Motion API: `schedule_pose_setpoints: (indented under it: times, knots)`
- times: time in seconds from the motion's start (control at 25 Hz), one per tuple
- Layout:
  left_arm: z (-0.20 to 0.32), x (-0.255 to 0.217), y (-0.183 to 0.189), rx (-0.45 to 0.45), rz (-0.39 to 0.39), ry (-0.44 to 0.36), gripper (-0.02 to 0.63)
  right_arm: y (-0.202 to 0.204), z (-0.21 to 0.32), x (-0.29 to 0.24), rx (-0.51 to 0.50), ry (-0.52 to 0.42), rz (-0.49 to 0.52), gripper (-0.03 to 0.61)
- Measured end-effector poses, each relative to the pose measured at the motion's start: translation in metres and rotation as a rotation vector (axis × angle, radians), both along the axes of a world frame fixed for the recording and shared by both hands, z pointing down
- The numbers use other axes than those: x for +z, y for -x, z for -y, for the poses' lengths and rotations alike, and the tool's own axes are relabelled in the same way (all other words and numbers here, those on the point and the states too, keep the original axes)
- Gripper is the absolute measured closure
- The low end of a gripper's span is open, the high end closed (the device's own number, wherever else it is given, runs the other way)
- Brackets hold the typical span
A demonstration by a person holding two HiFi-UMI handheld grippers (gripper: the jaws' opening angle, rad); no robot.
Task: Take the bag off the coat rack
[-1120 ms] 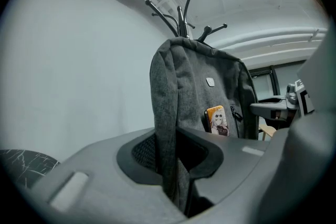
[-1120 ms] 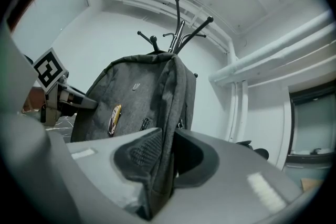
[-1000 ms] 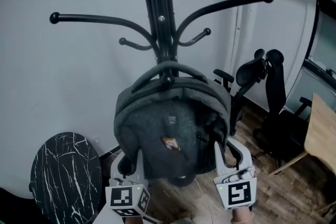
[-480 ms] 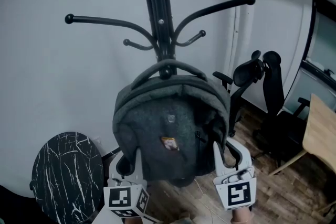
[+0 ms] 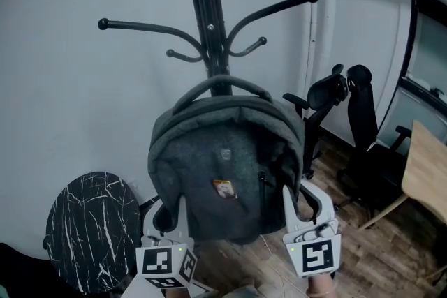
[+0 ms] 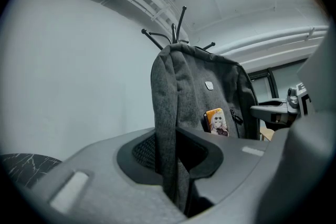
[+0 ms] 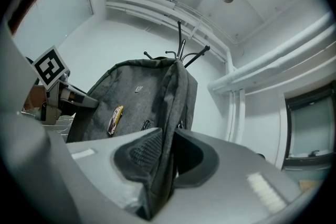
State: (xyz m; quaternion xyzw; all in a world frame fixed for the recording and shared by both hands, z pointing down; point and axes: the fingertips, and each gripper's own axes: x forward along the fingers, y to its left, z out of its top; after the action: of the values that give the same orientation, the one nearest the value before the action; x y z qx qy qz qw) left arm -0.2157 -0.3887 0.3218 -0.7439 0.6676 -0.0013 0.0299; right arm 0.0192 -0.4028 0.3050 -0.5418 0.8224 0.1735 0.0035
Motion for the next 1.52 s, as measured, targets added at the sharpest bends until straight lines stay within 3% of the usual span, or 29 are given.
schedule_pose_setpoints:
  times: [0.6,1.52]
  knots:
    - [-0.064,0.007,-0.019,-0.006,0.004,0.012,0.537,-0.019,-0.055,0.011,-0.009,0.02,0.023,0.517]
    - [-0.201,0.011,-0.049,-0.056,0.009,0.028,0.536,-0.047,-0.179,0.017,-0.058,0.032,0.039,0.518]
